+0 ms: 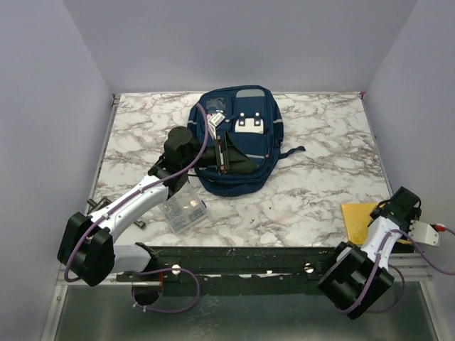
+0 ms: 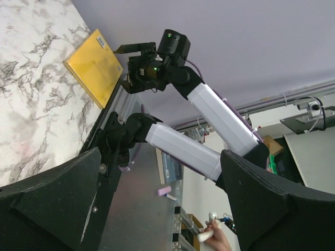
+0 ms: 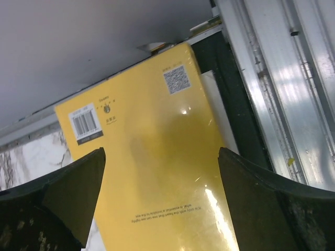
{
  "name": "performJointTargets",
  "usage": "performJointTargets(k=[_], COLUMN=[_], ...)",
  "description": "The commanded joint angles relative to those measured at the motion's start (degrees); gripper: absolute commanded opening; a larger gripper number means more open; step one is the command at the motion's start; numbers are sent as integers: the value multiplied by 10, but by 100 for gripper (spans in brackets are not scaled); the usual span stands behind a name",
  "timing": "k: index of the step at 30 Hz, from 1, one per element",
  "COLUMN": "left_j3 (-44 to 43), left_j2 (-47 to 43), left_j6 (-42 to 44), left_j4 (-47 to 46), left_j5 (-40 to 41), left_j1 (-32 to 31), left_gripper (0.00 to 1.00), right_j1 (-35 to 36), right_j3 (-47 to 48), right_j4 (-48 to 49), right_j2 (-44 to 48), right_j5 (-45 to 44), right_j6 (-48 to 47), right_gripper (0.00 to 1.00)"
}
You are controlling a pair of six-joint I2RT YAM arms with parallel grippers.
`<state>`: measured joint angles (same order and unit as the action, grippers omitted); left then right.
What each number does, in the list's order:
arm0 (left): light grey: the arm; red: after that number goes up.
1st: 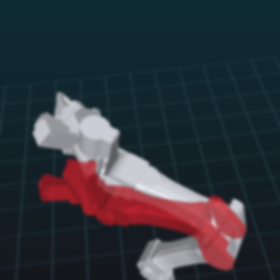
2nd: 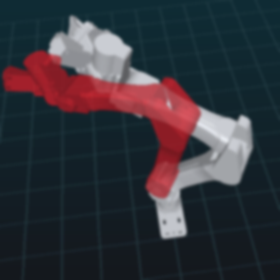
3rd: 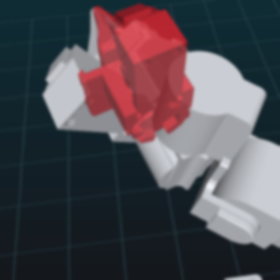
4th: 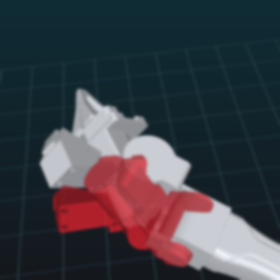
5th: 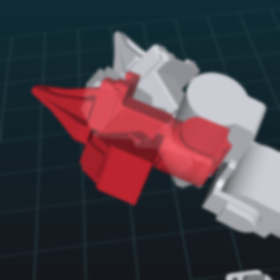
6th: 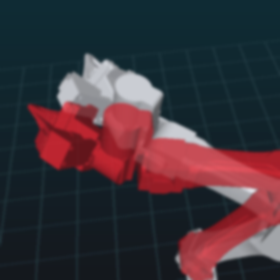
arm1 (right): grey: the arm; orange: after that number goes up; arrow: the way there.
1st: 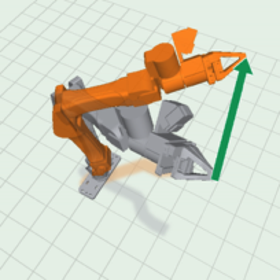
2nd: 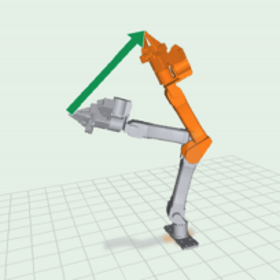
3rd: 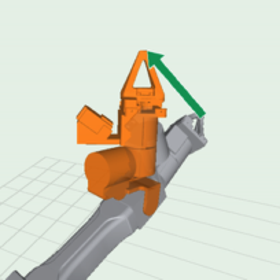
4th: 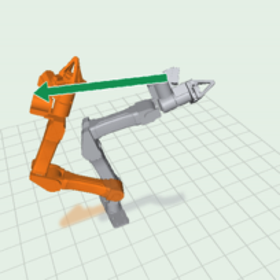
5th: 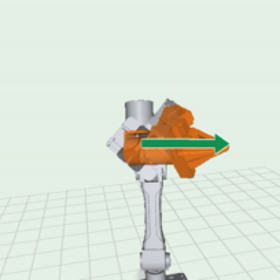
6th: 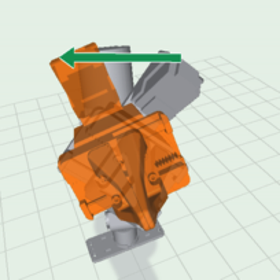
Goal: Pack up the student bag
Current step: Move the book to the center of the board.
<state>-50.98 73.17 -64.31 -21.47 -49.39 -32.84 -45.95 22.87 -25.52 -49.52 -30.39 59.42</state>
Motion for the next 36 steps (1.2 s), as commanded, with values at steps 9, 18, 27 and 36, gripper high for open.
performJointTargets(k=[9,18,27,36], left_j3=[-20,-17,-16,-18], left_j2=[7,21,38,58], left_j6=[3,-19,-27,-36], left_j4=[-19,-38,-50,-63], left_j5=[-46,-56,-62,-74], left_j1=[-6,-4,4,26], left_gripper=[98,98,98,98], right_j1=[-23,-23,11,184], right_j3=[-33,-79,-82,30], right_j4=[86,206,286,233], right_j2=[-41,-25,-142,-222], right_j5=[-45,65,194,172], right_j6=[-6,-80,-66,-154], right_gripper=[88,87,64,68])
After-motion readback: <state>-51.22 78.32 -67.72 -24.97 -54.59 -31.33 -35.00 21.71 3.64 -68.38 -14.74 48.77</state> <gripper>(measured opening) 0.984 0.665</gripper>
